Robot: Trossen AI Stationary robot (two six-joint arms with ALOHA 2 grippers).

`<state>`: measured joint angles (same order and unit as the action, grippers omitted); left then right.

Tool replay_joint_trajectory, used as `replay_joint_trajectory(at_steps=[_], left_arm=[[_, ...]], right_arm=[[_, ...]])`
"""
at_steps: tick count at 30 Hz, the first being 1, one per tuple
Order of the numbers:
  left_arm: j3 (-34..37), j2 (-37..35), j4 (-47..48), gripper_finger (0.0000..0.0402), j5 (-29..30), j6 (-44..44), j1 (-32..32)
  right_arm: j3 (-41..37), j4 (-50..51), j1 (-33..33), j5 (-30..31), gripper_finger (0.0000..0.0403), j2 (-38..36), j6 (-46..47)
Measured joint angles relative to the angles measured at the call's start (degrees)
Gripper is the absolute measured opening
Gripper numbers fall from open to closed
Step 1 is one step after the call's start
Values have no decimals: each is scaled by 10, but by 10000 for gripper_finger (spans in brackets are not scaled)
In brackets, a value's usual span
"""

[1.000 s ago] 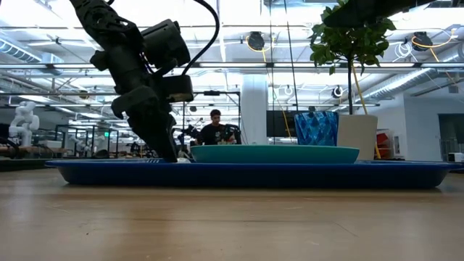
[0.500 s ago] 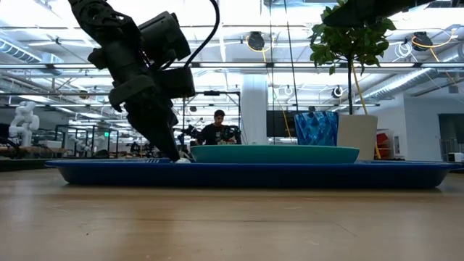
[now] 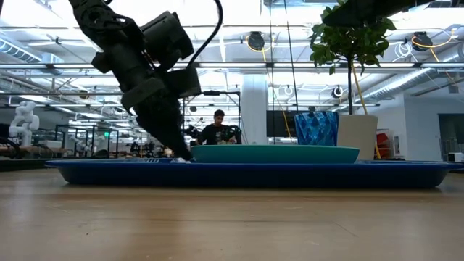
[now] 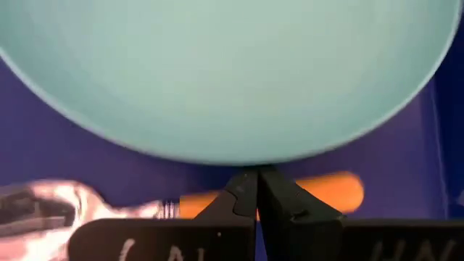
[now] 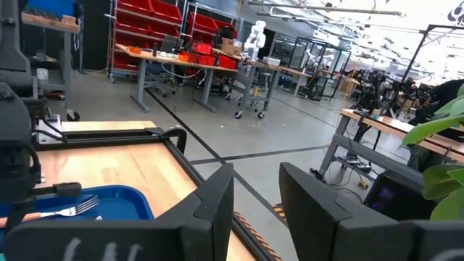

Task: Pick and place plate/cup/fork/spoon on tray
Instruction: Adjust the orange spoon, light blue plate, and blue tray

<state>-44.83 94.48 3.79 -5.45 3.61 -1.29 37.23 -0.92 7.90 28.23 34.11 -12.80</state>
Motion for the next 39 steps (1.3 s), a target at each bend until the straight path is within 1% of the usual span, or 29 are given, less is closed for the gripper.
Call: replay_joint_trajectory(at_steps=[6, 15, 29, 39], left_arm=[[0, 0, 8, 1, 0, 2, 0], [-2, 37, 4, 1, -2, 4, 0], [-2, 37, 21, 1, -19, 13, 1], [-1, 37, 23, 1, -21, 30, 24]], right_arm=[[0, -1, 0, 0, 106, 0, -1], [0, -1, 0, 0, 106, 0, -1], [0, -1, -1, 0, 106, 0, -1], [0, -1, -1, 0, 106, 0, -3]])
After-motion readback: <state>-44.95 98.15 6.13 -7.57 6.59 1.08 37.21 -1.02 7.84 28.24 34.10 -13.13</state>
